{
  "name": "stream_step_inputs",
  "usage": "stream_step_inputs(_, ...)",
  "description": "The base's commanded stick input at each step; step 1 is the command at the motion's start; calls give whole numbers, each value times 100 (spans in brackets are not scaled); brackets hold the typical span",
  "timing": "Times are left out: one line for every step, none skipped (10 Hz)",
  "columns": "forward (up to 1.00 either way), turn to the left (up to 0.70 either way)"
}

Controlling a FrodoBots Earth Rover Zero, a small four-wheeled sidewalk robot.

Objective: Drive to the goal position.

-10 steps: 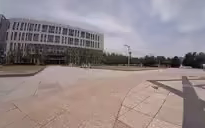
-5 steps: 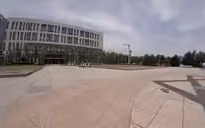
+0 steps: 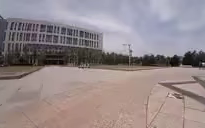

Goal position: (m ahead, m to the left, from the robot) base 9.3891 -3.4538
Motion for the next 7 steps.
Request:
stream_step_inputs(100,3)
stream_step_inputs(100,3)
stream_step_inputs(100,3)
stream_step_inputs(100,3)
stream_step_inputs(100,3)
stream_step_inputs(100,3)
stream_step_inputs(100,3)
